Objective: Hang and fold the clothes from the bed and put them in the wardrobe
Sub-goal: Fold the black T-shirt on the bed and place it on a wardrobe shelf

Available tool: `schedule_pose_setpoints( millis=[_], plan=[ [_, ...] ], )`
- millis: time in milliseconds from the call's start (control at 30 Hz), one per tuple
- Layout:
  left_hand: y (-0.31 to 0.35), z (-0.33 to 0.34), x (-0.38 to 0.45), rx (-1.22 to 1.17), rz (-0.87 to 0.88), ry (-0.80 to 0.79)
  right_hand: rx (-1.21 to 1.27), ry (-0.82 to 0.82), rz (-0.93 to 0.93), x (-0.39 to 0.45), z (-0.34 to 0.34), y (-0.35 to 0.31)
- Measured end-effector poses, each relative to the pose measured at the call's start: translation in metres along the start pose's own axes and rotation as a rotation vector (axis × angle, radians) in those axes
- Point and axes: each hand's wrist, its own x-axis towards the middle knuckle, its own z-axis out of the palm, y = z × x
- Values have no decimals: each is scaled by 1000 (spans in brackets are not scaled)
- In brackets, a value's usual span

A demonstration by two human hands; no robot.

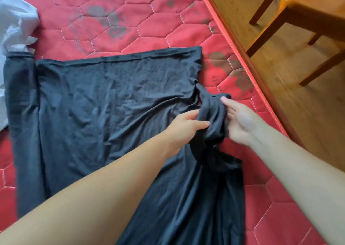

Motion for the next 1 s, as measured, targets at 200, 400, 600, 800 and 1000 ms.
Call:
schedule_pose_setpoints(
  millis=[200, 400, 600, 800, 1000],
  plan=[
    [-7, -10, 0, -18, 90, 255, -194, 239, -356, -14, 12, -18],
    [15, -26, 6, -185, 149, 378, -368, -378, -526, -51, 91, -68],
    [9, -87, -10, -243, -79, 545, -351, -442, -265, -30, 108, -57],
    [-7, -97, -16, -226, -137, 411, -1412, 152, -336, -2, 1, 21],
    [-25, -42, -14, 185, -231, 148, -1172, 147, -264, -9, -30, 60]
  ],
)
